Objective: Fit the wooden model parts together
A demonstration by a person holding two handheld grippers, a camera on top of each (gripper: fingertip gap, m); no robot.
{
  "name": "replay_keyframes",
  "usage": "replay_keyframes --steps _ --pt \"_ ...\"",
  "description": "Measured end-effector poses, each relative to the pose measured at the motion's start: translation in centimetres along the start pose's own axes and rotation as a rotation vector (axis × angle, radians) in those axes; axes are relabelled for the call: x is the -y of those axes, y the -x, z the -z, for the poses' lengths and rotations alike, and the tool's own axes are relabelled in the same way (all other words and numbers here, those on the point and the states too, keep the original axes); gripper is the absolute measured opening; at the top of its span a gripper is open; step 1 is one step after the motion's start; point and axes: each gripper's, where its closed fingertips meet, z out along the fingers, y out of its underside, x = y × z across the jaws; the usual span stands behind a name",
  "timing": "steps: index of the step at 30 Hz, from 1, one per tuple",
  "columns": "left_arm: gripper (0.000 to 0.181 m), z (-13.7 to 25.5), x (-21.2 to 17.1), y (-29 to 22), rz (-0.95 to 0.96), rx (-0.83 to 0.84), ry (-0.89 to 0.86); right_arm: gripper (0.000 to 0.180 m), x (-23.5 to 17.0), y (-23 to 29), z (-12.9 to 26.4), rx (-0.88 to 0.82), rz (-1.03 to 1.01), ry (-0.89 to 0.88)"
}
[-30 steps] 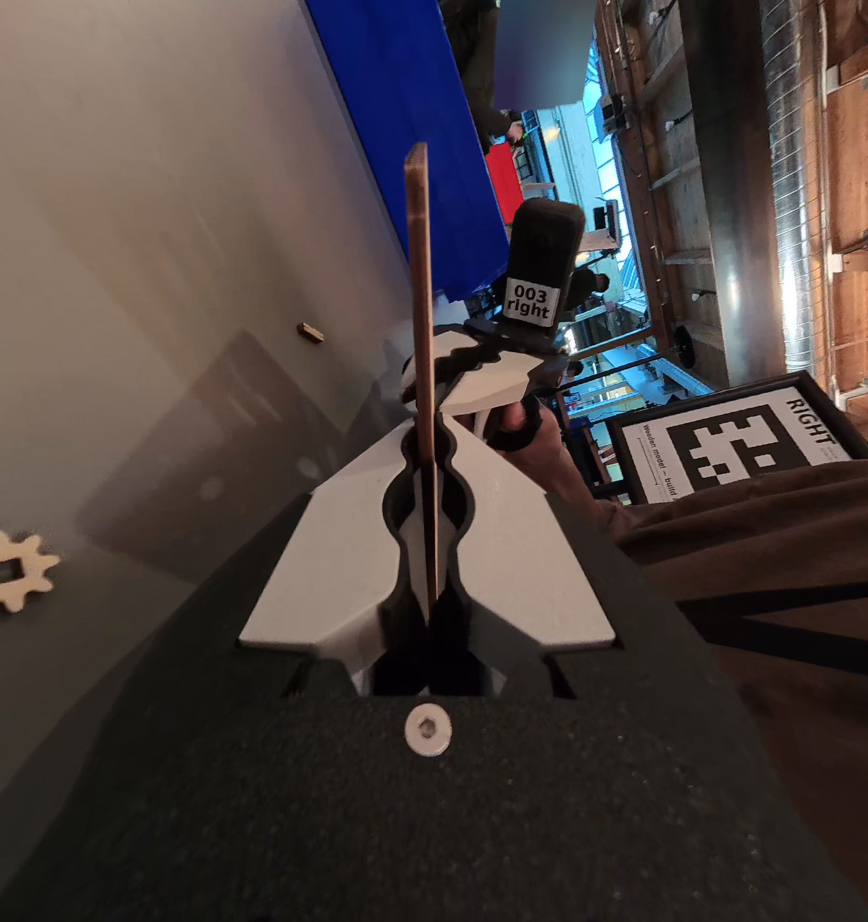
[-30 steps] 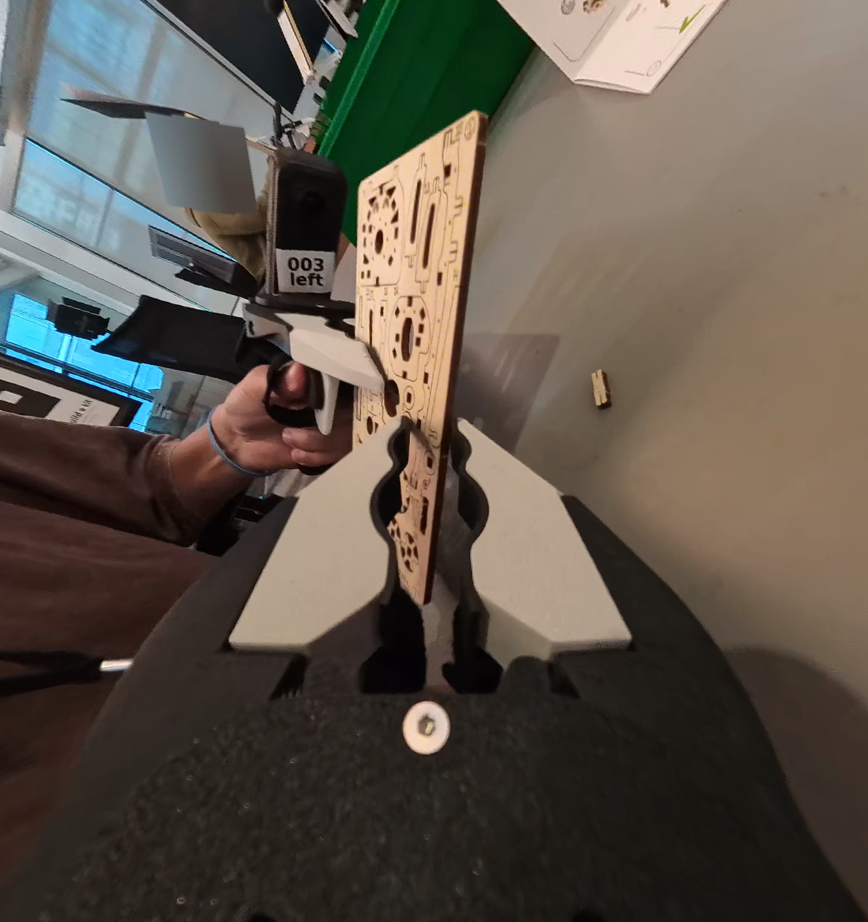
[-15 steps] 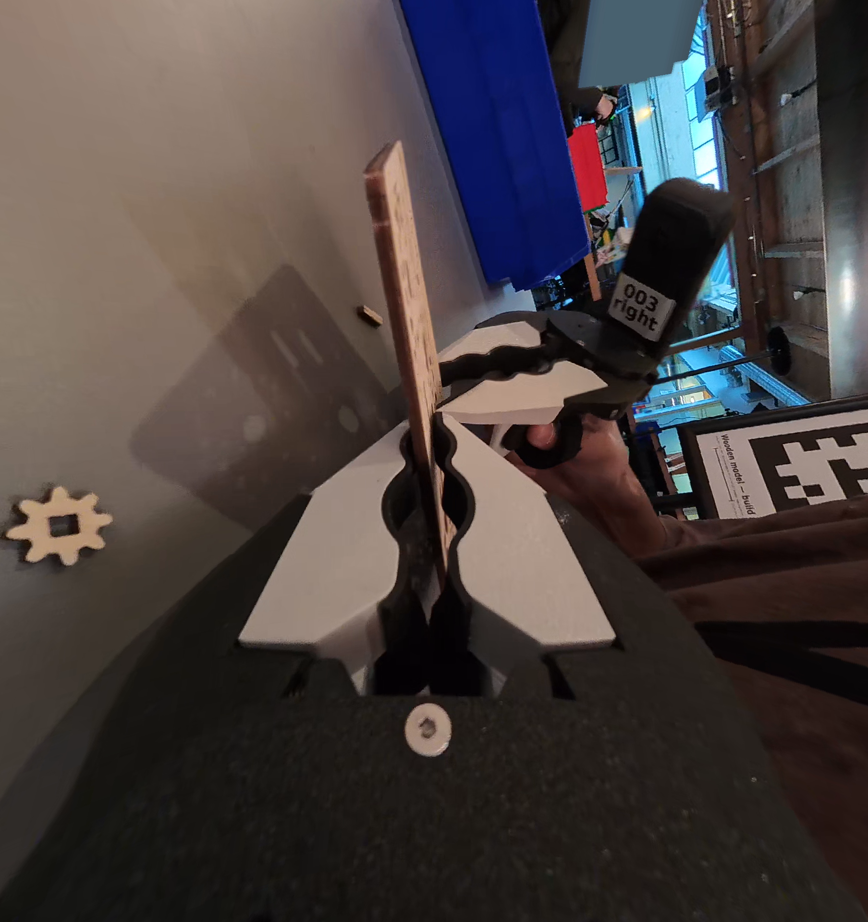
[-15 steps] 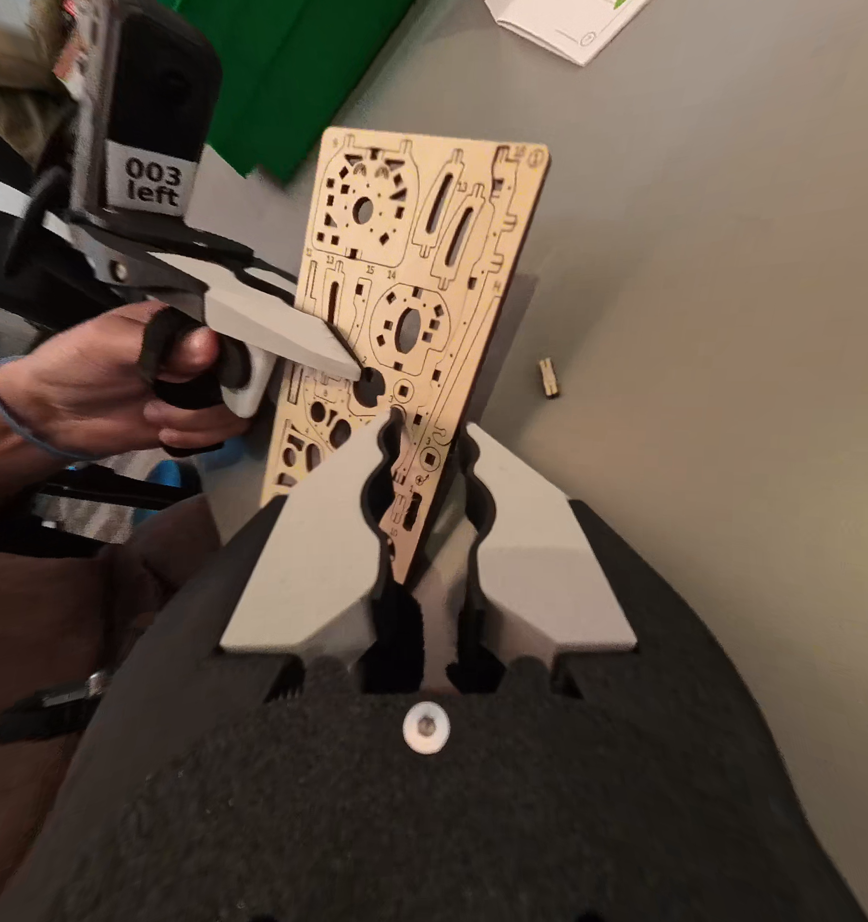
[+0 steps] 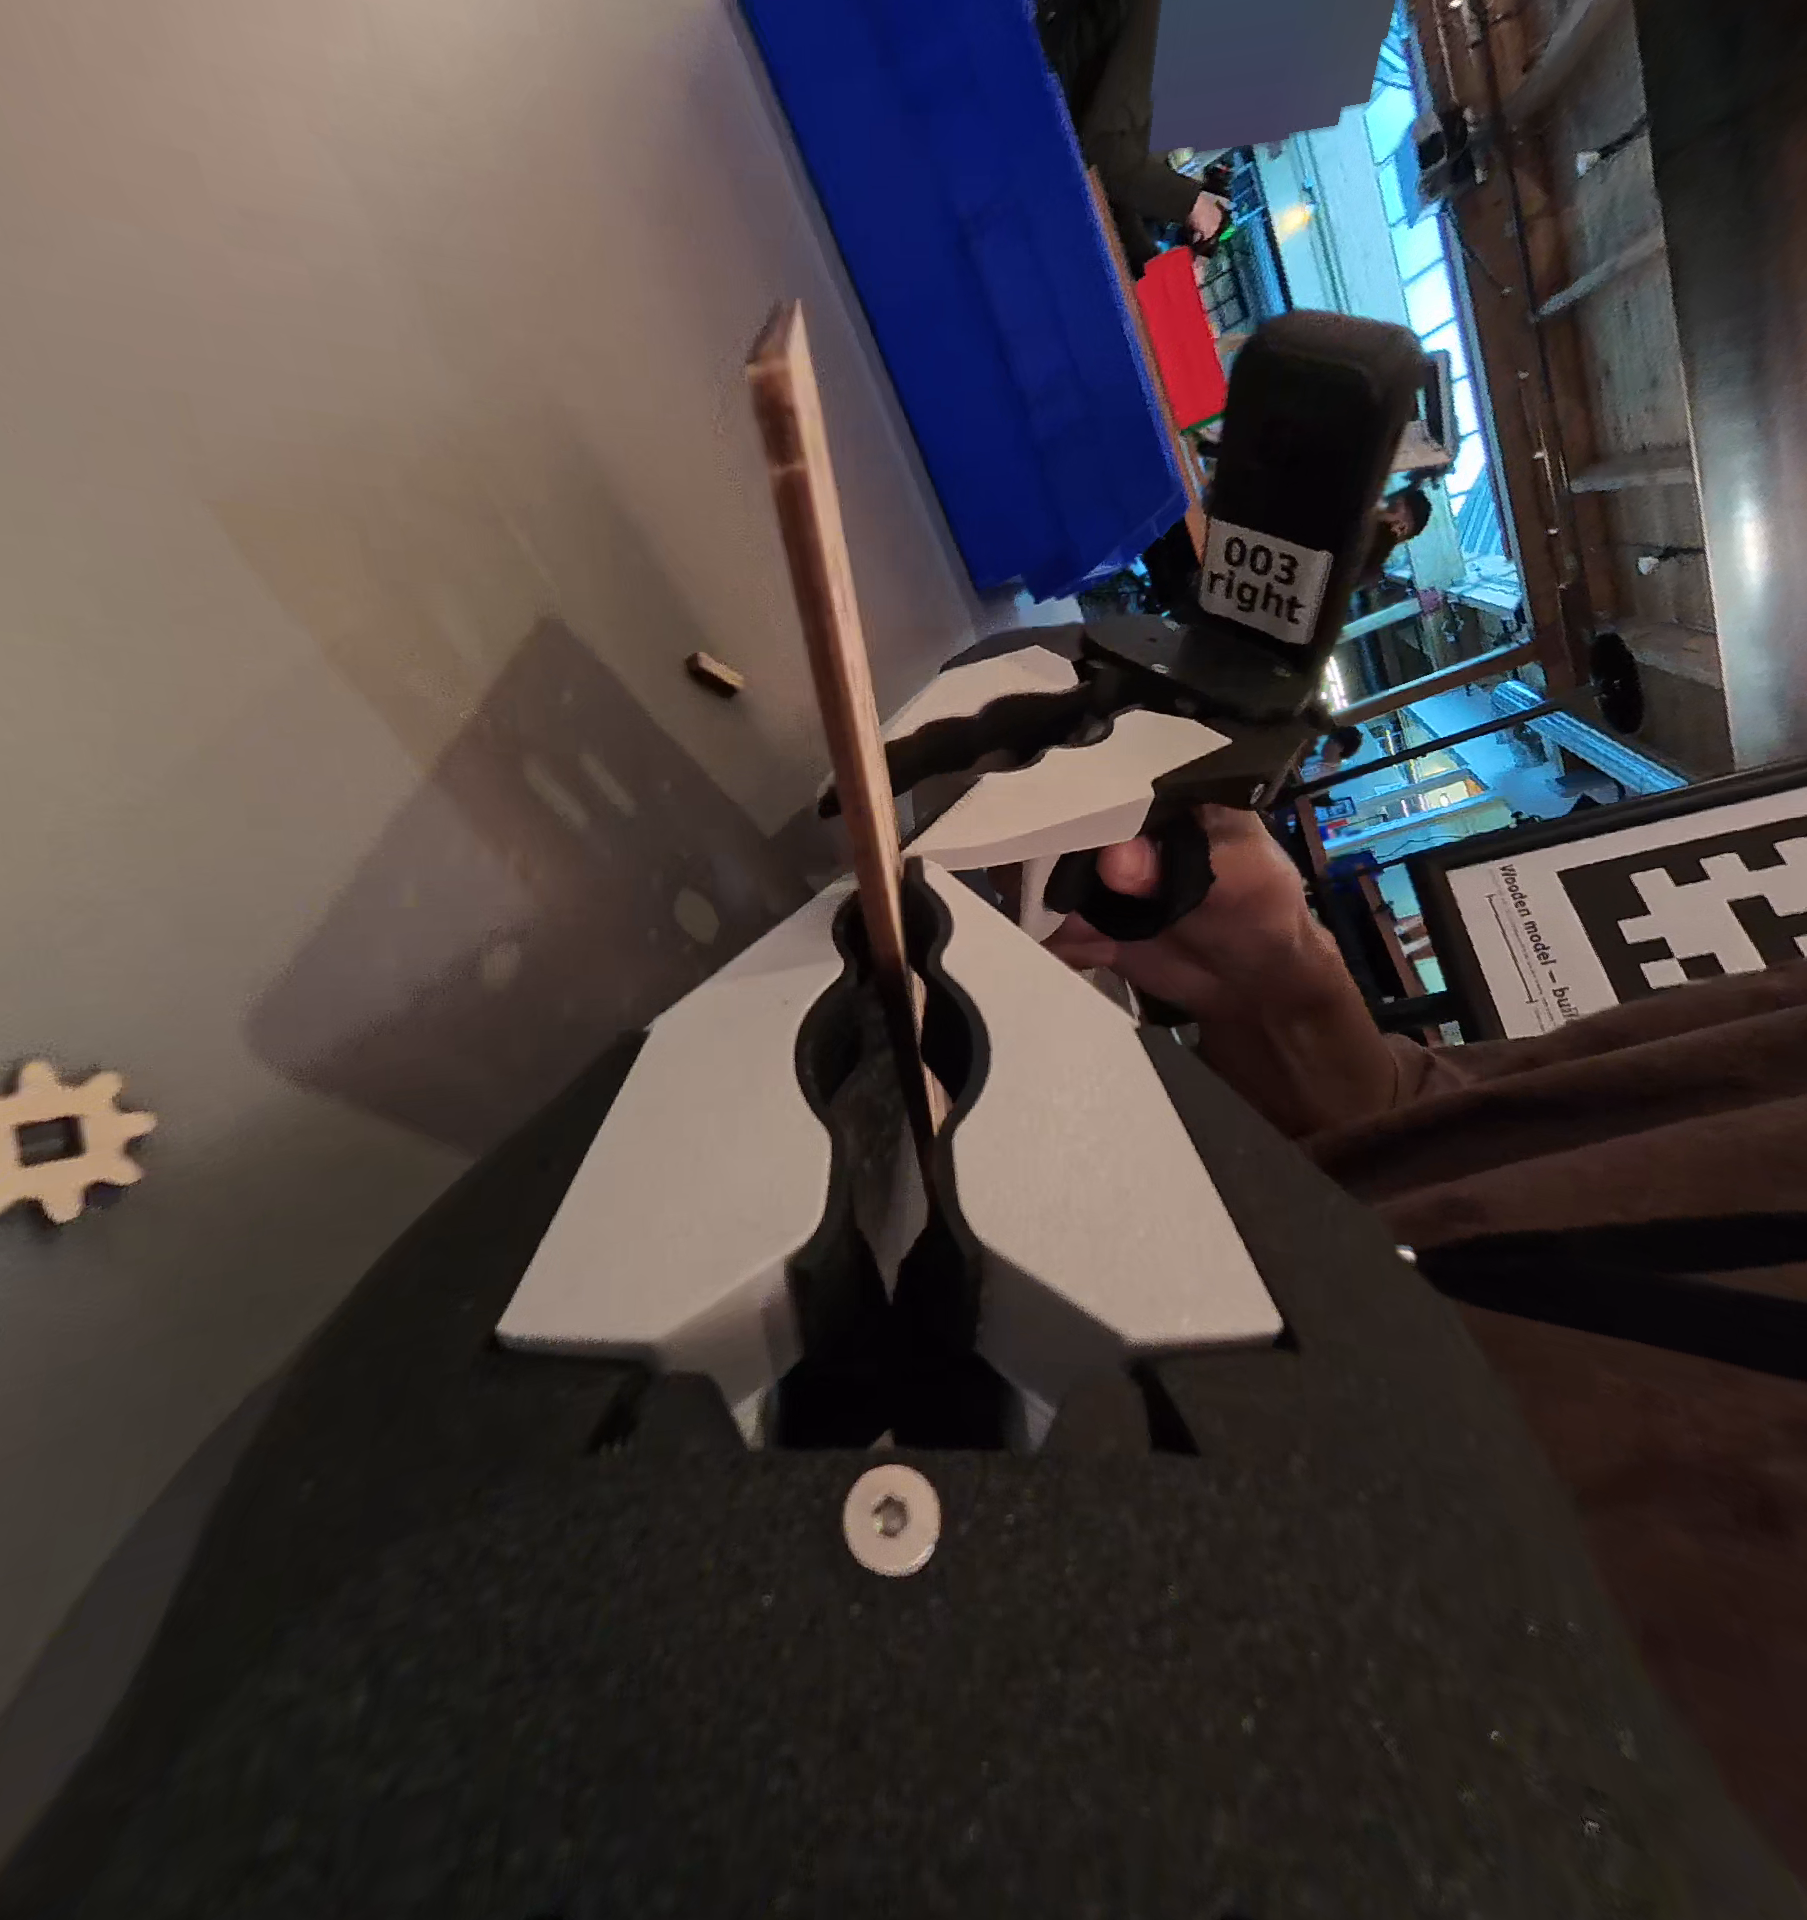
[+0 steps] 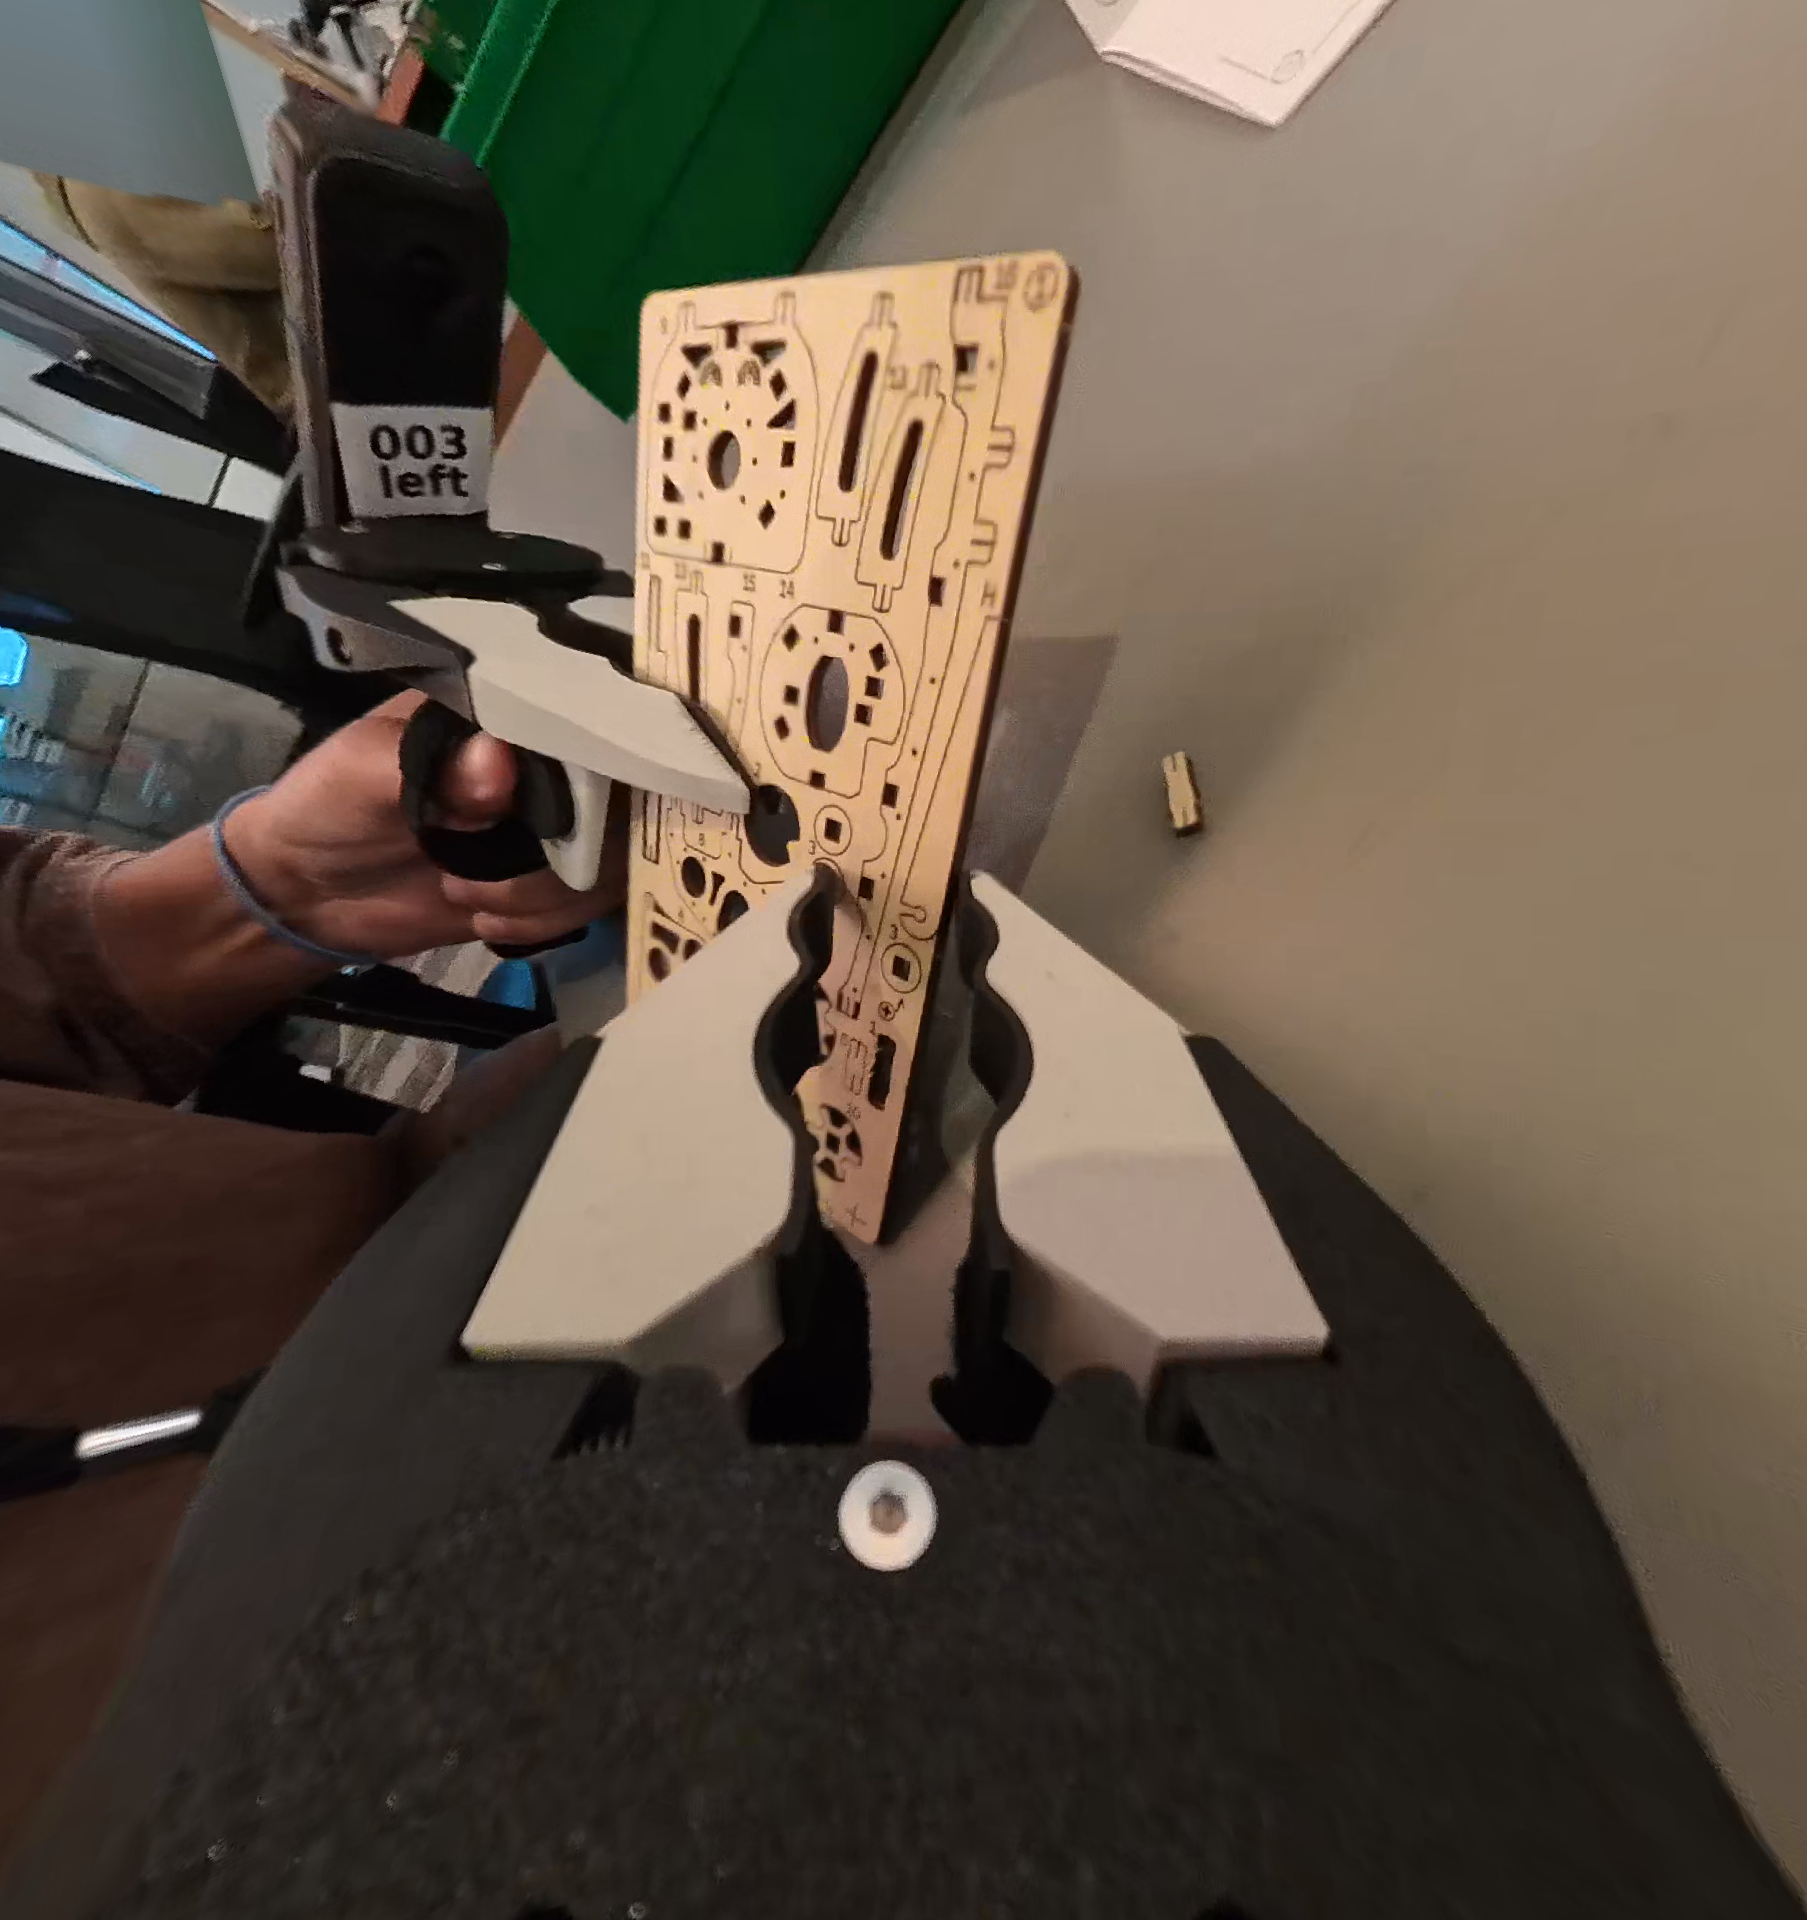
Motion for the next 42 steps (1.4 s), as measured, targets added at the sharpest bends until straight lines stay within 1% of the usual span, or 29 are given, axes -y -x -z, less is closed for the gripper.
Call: replay_keyframes --steps 4,7,9,14,19,21,22,24,26,30,33,39,42 --pt "0.002 0.0 0.2 -1.4 -0.092 -0.050 -0.020 0.020 0.2 0.8 0.8 0.045 0.003 0.026" --pt "0.002 -0.3 0.4 -1.5 -0.136 -0.041 -0.025 0.021 0.6 0.5 1.3 -0.075 0.120 0.026" --pt "0.002 -0.4 0.4 -1.4 -0.133 -0.036 -0.023 0.021 0.8 0.4 1.4 -0.140 0.183 0.024" --pt "0.001 -0.5 0.4 -0.8 -0.126 0.007 -0.019 0.022 0.6 -0.1 1.1 -0.227 0.229 0.021" --pt "0.001 -0.5 0.5 -1.1 -0.123 -0.018 -0.024 0.023 1.0 0.2 1.4 -0.178 0.193 -0.020" --pt "0.001 -0.7 0.3 -1.1 -0.112 -0.026 -0.006 0.023 0.6 0.2 1.4 -0.098 0.106 -0.009" --pt "0.001 -0.7 0.2 -1.2 -0.116 -0.030 0.001 0.027 0.4 0.3 1.4 -0.045 0.058 -0.006" --pt "0.001 -0.8 0.0 -1.2 -0.120 -0.033 0.010 0.023 0.3 0.4 1.3 -0.010 0.039 -0.008" --pt "0.001 -0.8 0.1 -1.1 -0.111 -0.030 0.009 0.026 0.2 0.5 1.2 -0.023 0.073 0.004" --pt "0.002 -0.7 0.0 -1.1 -0.112 -0.026 0.014 0.023 0.0 0.4 1.2 -0.026 0.102 0.034" --pt "0.001 -0.8 -0.1 -1.1 -0.110 -0.030 0.021 0.021 -0.2 0.4 1.3 0.003 0.088 0.038" --pt "0.001 -0.6 0.0 -0.9 -0.115 -0.010 0.004 0.023 0.1 0.1 1.2 -0.159 0.248 0.047" --pt "0.001 -0.7 0.1 -0.7 -0.121 0.009 0.002 0.022 0.0 -0.1 1.1 -0.174 0.208 0.048"
